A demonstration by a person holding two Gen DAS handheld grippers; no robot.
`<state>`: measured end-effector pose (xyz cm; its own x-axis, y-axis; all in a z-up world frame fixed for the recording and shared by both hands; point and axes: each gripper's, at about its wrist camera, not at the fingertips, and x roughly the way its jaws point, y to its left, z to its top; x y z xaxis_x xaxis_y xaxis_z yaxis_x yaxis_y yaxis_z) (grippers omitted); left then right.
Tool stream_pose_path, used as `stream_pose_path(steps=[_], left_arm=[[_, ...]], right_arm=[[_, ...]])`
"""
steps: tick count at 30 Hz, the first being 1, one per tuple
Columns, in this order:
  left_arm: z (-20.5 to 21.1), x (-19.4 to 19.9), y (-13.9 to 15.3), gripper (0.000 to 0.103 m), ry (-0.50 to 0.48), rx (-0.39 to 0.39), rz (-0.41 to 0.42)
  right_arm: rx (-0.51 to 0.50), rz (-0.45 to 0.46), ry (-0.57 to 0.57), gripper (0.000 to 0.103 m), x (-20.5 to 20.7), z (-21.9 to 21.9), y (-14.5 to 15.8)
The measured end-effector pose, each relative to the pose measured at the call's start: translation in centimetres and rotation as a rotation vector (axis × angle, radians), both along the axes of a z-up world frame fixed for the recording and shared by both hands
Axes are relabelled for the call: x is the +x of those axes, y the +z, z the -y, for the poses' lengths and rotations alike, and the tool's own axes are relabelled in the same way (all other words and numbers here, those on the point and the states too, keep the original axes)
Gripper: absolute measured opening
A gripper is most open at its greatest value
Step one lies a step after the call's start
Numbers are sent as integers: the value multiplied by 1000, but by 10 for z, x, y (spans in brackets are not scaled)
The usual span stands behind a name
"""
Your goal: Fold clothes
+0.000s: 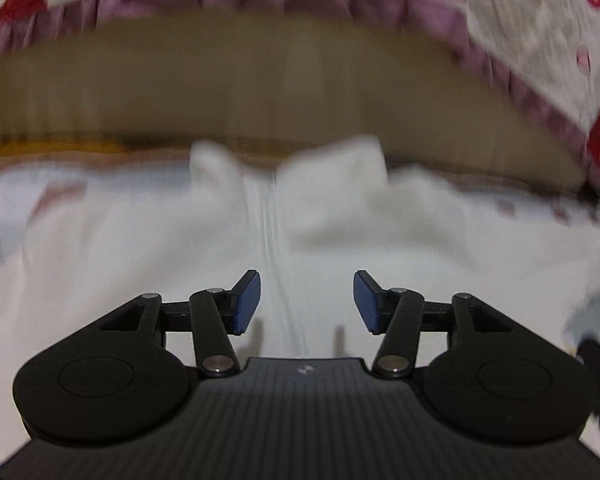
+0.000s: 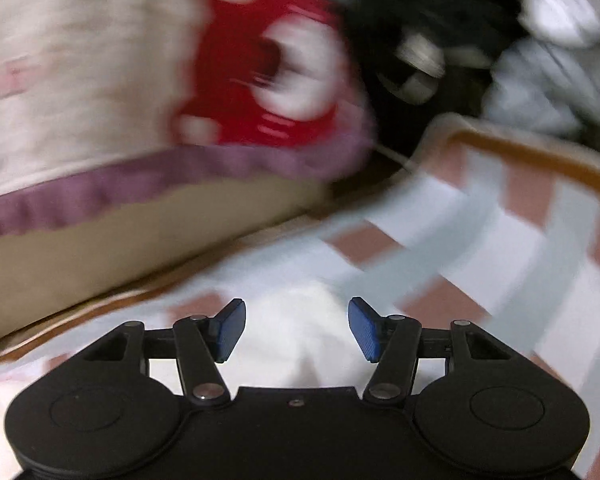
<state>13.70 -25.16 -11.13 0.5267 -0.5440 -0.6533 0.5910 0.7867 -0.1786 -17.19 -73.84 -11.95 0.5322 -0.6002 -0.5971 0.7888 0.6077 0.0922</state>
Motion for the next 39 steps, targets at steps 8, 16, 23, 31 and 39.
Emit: stream_pose_path(steps=[8,16,23,31,39], left_arm=[[59,82,4,60,-44,-37,-24],[118,100,-28,65,-143,-41,-77],[136,91,-50,9,-213,48,-30],[112,94,-2,9,-21,-115,190],[109,123,-48,0,150,-82,145]], right_arm=[[-10,-64,660,61,148,-114,-3],[3,-192,839,61,220,-167,-35],[-1,-303,955,61,223,-171,-53],[36,-308,933,62,215,-158,-82],[9,-275,890,66,204,-148,-87]])
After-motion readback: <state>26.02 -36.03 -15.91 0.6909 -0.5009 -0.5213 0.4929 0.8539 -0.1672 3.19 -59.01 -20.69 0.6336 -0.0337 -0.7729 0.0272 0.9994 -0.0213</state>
